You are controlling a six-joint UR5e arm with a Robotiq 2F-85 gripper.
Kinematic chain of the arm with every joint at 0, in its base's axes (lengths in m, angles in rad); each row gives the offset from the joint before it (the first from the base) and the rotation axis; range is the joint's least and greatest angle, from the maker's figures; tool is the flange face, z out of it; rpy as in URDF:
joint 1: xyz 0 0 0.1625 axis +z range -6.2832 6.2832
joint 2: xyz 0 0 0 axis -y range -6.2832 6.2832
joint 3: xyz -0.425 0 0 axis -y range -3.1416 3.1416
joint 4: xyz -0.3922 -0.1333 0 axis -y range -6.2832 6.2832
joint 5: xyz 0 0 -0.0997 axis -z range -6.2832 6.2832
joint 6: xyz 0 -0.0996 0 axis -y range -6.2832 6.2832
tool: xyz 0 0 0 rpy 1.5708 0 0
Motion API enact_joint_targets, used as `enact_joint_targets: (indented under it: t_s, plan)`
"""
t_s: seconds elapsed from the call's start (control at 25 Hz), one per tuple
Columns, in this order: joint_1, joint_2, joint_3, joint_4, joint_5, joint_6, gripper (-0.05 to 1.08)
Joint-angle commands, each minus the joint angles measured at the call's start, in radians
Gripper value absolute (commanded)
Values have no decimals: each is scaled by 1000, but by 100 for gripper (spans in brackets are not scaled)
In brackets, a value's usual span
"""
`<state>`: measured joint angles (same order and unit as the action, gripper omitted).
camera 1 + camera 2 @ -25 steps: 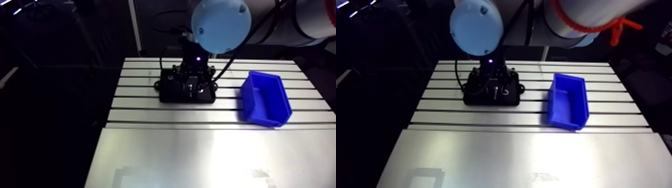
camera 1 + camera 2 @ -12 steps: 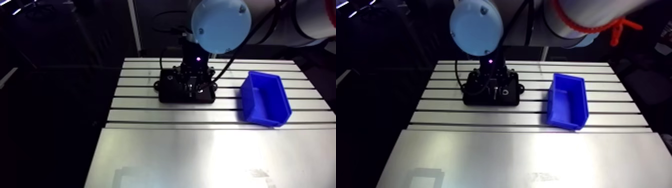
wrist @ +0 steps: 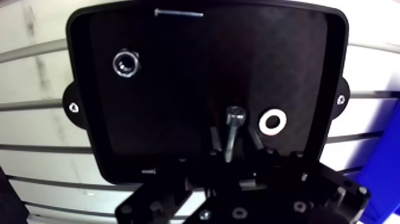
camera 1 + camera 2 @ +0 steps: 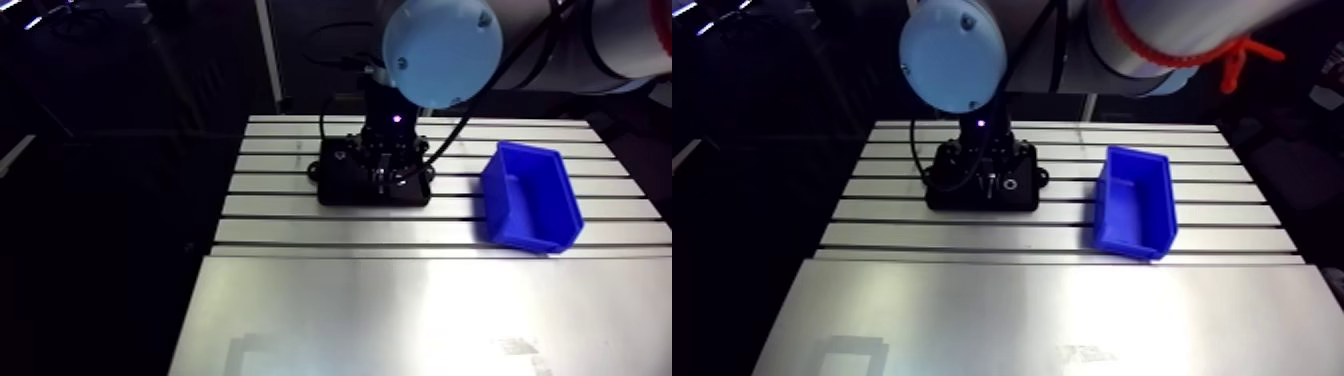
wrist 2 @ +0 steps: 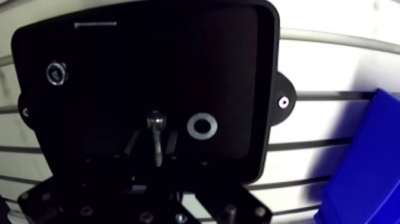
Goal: Pick up the M10 bolt from the tray and put it into the blue bin.
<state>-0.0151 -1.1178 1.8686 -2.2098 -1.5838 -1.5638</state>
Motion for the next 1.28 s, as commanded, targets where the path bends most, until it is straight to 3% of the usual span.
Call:
enact_joint_targets:
  t_s: [0.04,1.28]
  plan:
    - [0,0,1,0,0,0,71]
    - [0,-1,2,-2,-3,0,82]
